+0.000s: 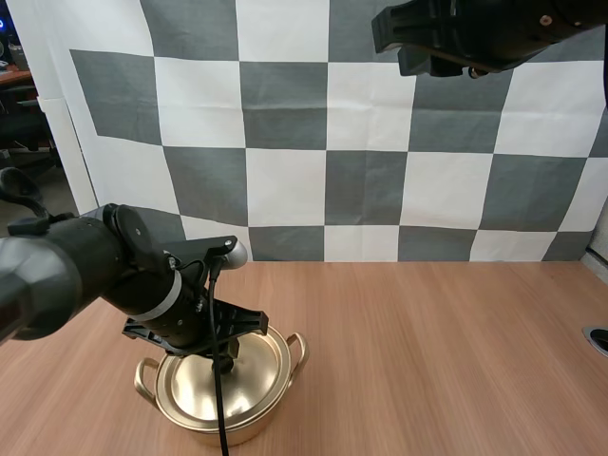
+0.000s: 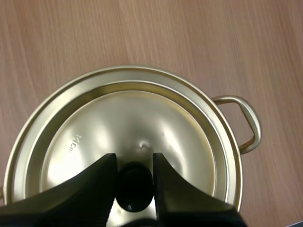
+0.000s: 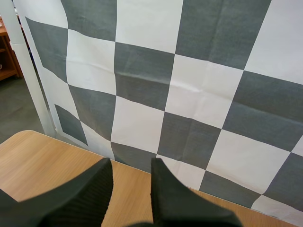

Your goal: Open the pot, put the car inside, and close it

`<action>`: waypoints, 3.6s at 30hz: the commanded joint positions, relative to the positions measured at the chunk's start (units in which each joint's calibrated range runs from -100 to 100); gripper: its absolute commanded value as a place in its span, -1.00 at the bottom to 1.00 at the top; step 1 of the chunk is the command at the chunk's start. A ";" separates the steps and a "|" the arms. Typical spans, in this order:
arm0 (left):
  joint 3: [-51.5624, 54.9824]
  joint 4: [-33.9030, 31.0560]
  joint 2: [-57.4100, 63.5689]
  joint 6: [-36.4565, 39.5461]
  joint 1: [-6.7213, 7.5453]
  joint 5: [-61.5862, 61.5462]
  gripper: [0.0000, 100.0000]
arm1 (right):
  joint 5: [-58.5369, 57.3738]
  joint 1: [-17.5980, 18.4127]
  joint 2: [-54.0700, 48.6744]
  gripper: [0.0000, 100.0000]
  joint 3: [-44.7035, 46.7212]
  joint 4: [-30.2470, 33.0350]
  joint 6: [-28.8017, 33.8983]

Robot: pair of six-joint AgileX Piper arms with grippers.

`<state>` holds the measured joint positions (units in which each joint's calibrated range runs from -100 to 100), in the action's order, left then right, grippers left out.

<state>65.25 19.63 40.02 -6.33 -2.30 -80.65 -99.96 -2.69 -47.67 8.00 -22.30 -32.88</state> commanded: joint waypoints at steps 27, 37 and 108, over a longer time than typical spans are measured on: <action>-11.88 2.41 -0.03 -2.19 0.02 -2.76 0.46 | -0.04 -0.06 0.07 -0.07 0.01 1.94 0.42; -21.92 2.41 0.26 -0.80 0.02 -7.43 0.46 | -0.04 -0.06 0.07 -0.07 5.27 5.50 2.63; 11.80 0.88 52.74 -3.52 -0.06 83.42 -0.24 | 1.79 -0.06 -32.28 -0.07 50.54 11.47 7.96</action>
<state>75.70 20.50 92.65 -9.82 -2.36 -18.80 -98.18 -2.69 -79.65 58.25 -10.82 -24.89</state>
